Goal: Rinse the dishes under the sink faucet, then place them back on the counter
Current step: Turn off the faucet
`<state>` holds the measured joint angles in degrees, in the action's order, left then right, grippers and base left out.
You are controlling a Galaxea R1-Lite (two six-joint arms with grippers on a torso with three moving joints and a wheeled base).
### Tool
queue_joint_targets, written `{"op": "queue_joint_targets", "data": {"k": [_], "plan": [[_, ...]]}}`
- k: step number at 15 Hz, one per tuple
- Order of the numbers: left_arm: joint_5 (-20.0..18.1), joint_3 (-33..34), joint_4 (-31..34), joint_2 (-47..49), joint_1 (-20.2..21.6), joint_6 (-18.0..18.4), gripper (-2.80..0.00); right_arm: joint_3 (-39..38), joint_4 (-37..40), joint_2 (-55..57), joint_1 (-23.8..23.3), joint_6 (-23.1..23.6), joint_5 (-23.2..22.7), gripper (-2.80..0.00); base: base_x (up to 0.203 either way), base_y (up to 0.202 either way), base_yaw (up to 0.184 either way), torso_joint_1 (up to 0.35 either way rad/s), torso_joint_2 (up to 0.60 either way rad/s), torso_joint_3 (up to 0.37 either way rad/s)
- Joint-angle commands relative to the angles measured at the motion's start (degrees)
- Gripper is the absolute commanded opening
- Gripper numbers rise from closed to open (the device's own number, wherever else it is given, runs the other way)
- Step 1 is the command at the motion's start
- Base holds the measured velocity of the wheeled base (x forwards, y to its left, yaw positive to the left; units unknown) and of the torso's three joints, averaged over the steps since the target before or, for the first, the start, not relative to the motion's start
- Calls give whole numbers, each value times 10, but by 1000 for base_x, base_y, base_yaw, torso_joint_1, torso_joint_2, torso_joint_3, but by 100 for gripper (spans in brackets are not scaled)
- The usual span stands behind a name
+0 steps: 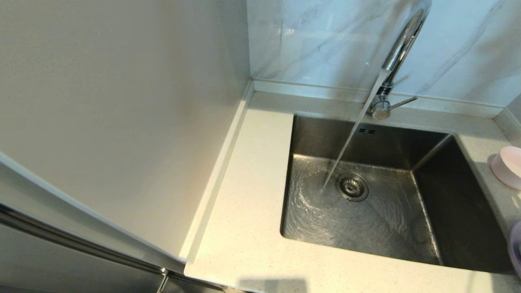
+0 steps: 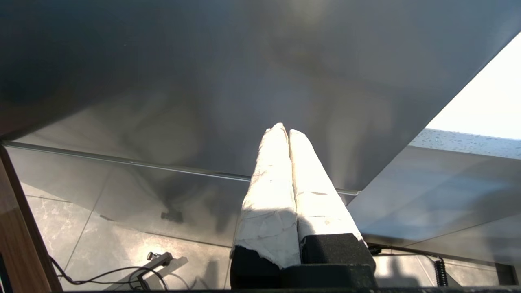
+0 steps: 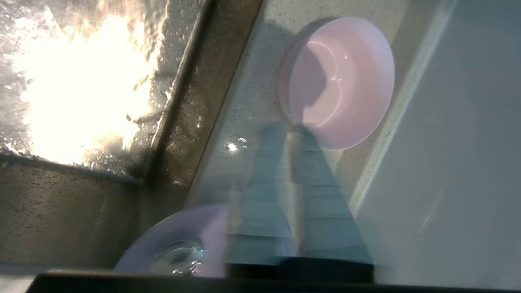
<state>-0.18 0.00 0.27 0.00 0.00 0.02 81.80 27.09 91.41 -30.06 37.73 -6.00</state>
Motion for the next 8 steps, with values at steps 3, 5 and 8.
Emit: {"op": "queue_joint_targets", "data": {"k": [3,5,8], "plan": [[0,0,0,0,0,0,-280,-76,-17,-122,4,-32,-60,-280,0,0,0,0,0,0],[0,0,0,0,0,0,-280,-108,-12,-180,26,-70,-72,-280,0,0,0,0,0,0],[0,0,0,0,0,0,-280,-102,144,-211,66,-158,-59,-280,0,0,0,0,0,0]]}}
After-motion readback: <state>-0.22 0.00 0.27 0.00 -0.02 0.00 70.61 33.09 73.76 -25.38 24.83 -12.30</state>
